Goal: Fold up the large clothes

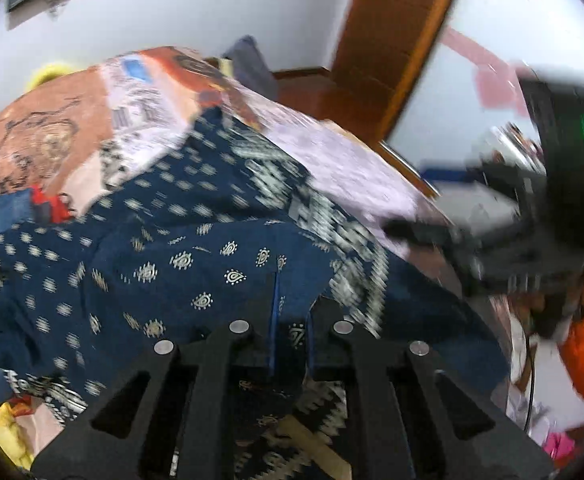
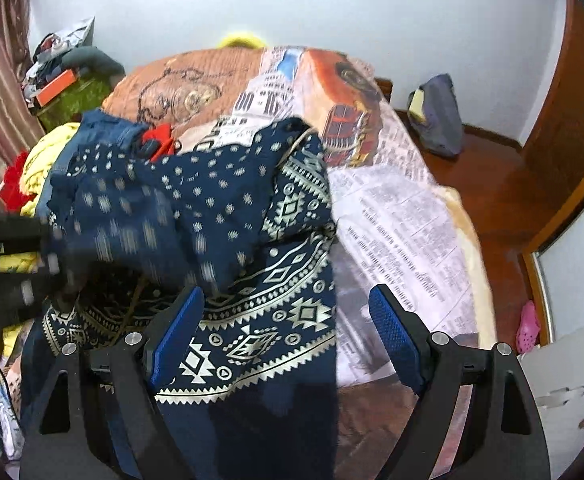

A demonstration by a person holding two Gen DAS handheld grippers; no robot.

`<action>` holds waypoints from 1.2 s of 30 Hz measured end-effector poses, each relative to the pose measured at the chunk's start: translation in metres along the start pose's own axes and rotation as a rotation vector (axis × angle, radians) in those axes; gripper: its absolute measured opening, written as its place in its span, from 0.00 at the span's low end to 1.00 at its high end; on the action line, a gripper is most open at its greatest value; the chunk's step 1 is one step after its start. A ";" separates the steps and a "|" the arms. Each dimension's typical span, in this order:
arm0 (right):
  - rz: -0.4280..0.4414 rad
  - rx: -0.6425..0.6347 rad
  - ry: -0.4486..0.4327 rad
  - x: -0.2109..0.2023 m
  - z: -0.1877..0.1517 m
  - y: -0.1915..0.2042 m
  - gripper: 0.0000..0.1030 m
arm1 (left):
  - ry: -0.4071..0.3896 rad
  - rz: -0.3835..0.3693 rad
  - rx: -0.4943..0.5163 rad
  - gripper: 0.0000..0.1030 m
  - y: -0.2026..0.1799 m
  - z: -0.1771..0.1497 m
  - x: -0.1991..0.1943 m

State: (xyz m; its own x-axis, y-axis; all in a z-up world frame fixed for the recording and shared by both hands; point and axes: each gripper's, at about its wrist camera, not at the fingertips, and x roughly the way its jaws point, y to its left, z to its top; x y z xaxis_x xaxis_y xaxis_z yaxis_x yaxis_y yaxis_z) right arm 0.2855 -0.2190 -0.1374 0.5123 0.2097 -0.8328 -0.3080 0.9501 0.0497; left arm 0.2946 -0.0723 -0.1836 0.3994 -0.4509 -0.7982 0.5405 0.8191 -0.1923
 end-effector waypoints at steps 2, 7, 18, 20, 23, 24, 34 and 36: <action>0.012 -0.002 -0.018 -0.005 -0.001 0.000 0.80 | 0.037 0.004 0.022 0.09 -0.009 -0.012 0.012; 0.062 0.019 -0.005 0.002 -0.002 0.001 0.80 | 0.183 -0.016 -0.014 0.16 -0.012 -0.040 0.046; 0.100 -0.059 0.068 0.028 -0.008 0.029 0.80 | 0.048 0.069 -0.103 0.58 0.009 -0.061 -0.025; 0.112 -0.067 0.102 0.040 -0.012 0.035 0.80 | 0.021 0.123 -0.144 0.63 0.025 -0.064 -0.037; 0.117 -0.084 0.171 0.061 -0.020 0.042 0.80 | 0.002 0.242 -0.217 0.64 0.061 -0.074 -0.047; 0.117 -0.094 0.198 0.068 -0.024 0.044 0.80 | 0.011 0.277 -0.243 0.64 0.072 -0.078 -0.045; 0.125 -0.110 0.280 0.082 -0.039 0.035 0.79 | 0.098 0.308 -0.427 0.71 0.136 -0.126 -0.013; 0.120 -0.108 0.257 0.074 -0.038 0.032 0.79 | 0.084 0.284 -0.461 0.71 0.142 -0.129 -0.023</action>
State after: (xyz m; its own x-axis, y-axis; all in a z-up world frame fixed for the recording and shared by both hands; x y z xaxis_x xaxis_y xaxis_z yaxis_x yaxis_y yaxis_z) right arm 0.2829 -0.1823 -0.2184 0.2519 0.2408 -0.9373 -0.4450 0.8889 0.1088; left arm 0.2664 0.0998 -0.2666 0.4121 -0.1748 -0.8942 0.0316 0.9836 -0.1777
